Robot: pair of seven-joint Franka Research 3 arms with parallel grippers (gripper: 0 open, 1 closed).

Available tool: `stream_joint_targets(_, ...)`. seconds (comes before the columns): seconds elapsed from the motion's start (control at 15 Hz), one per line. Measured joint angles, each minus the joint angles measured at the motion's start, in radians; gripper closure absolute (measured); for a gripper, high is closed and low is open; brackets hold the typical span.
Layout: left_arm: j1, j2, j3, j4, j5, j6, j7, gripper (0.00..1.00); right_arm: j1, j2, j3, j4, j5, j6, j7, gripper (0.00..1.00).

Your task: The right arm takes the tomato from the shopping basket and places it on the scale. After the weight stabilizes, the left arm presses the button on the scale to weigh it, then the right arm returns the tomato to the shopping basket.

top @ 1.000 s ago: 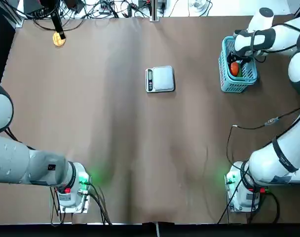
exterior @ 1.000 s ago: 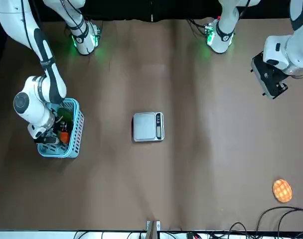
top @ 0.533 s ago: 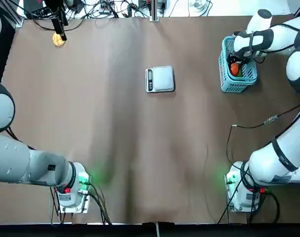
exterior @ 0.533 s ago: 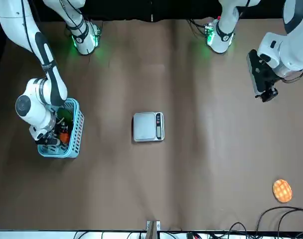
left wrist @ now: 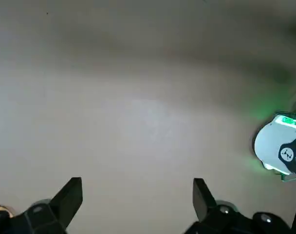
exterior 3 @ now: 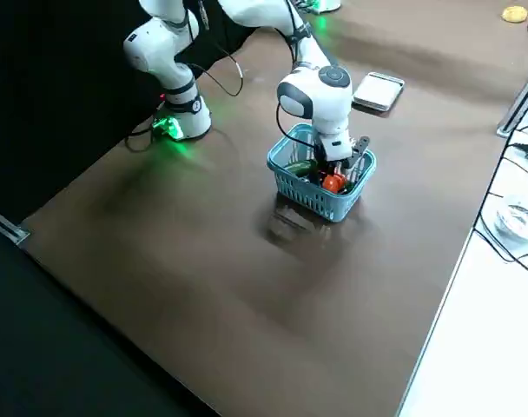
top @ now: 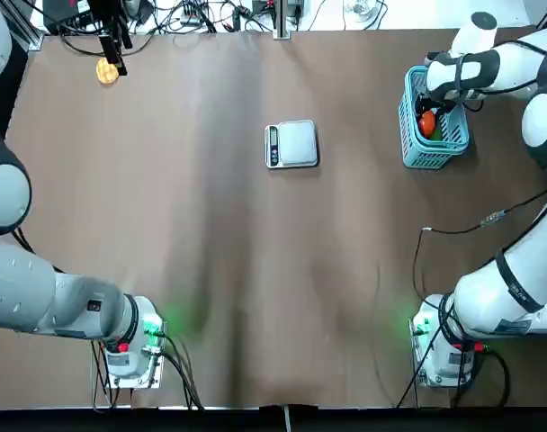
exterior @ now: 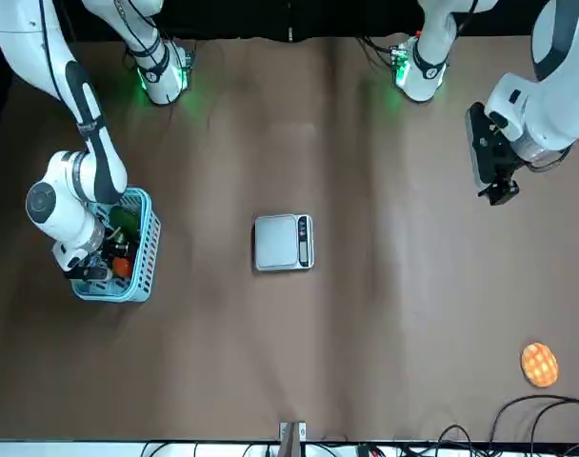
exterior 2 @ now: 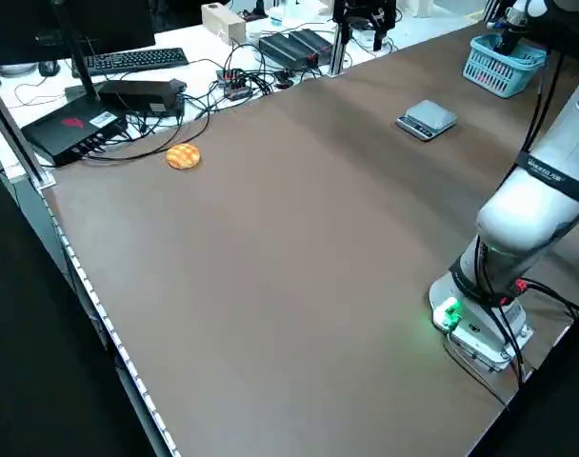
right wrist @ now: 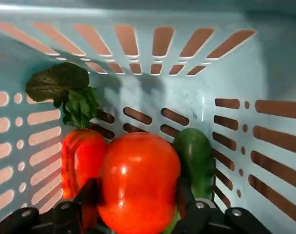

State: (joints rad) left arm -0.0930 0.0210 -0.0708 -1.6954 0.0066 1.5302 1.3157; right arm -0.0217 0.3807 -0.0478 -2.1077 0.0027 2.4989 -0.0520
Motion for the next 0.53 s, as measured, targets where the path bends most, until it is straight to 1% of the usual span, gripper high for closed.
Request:
stream_joint_targets(0.33,-0.009,0.011,-0.006,0.0,0.0,0.005,0.0,0.0,0.0,-0.003,0.001,0.007,0.0,-0.005,0.0,0.3)
stream_joint_targets(0.53,-0.011,0.011,-0.007,0.0,0.0,0.005,0.0,0.02,0.0,-0.041,0.001,0.026,0.0,-0.084,0.0,0.3)
